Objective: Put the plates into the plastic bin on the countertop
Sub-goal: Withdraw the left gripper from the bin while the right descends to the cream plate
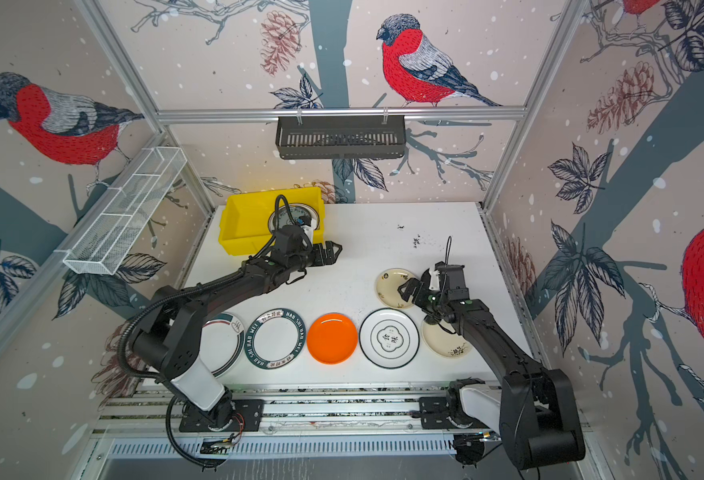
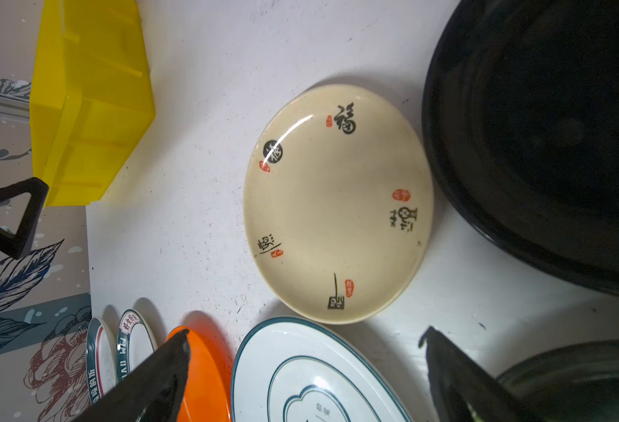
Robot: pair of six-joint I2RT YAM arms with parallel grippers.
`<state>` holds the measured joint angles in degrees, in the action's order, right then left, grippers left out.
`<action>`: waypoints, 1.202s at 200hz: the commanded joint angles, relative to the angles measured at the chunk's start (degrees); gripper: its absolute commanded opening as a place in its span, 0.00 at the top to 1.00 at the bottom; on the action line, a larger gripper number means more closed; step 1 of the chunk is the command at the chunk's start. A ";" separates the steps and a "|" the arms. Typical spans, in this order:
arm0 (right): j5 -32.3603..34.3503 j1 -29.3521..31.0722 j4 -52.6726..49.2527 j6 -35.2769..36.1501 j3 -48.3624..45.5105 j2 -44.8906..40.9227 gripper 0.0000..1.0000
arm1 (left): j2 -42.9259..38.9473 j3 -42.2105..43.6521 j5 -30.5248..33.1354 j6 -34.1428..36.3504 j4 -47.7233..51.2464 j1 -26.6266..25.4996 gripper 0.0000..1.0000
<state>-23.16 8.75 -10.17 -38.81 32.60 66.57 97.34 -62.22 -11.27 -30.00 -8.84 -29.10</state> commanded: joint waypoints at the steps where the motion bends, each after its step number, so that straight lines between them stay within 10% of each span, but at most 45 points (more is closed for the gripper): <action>1: 0.52 0.46 2.61 -0.47 0.42 1.39 0.01 | 1.22 0.20 -1.74 -0.75 -4.29 -0.23 0.03; 240: 9.35 5.61 -0.96 2.20 5.19 6.48 0.05 | 3.65 -3.39 -2.26 0.31 -2.94 -0.69 0.03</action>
<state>-17.69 14.11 -8.58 -37.32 37.19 75.44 100.27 -64.60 -13.47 -30.94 -11.22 -29.71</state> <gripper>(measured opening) 0.949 0.970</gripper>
